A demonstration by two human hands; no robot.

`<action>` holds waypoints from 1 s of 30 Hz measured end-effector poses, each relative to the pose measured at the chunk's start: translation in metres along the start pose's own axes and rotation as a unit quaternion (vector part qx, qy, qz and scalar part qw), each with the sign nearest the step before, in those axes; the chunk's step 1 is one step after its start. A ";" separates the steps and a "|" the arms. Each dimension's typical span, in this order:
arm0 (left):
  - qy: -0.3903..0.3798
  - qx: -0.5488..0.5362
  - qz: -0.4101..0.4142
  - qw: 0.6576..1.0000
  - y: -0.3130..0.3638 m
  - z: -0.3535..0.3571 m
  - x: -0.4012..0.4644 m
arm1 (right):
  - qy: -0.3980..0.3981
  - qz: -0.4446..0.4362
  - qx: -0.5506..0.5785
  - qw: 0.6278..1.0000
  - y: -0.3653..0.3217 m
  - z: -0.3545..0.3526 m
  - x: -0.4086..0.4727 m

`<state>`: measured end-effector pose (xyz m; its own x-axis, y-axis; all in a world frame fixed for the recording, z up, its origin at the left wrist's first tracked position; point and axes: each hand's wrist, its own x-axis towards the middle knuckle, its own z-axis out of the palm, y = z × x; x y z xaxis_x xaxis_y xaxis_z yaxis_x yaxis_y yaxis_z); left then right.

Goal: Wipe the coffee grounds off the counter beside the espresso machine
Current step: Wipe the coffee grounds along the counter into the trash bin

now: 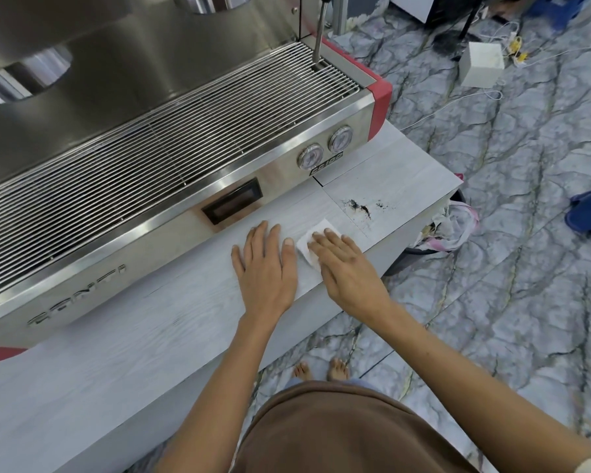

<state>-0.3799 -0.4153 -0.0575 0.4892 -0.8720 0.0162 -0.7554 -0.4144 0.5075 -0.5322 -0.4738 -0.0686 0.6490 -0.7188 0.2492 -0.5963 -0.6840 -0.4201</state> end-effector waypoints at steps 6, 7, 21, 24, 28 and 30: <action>0.022 -0.004 0.002 1.000 -0.001 0.002 -0.001 | 0.013 0.047 -0.021 0.999 -0.022 0.001 0.006; 0.023 -0.010 0.000 1.000 -0.001 0.002 -0.001 | 0.012 0.056 -0.027 0.998 -0.027 0.005 0.007; 0.004 -0.003 0.034 0.999 -0.007 0.002 -0.002 | -0.017 0.045 -0.091 0.995 -0.005 0.008 0.012; 0.004 -0.001 0.036 0.999 -0.008 0.001 -0.001 | -0.027 0.041 -0.100 0.994 0.007 0.002 0.016; 0.006 -0.006 0.032 0.999 -0.006 0.000 -0.002 | -0.036 0.048 -0.102 0.993 0.027 -0.006 0.023; 0.004 -0.003 0.033 0.999 -0.006 0.001 -0.002 | -0.038 0.048 -0.101 0.993 0.036 -0.010 0.025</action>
<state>-0.3767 -0.4117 -0.0611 0.4427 -0.8949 0.0571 -0.7836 -0.3551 0.5098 -0.5420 -0.5179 -0.0684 0.6132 -0.7761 0.1474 -0.7348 -0.6289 -0.2541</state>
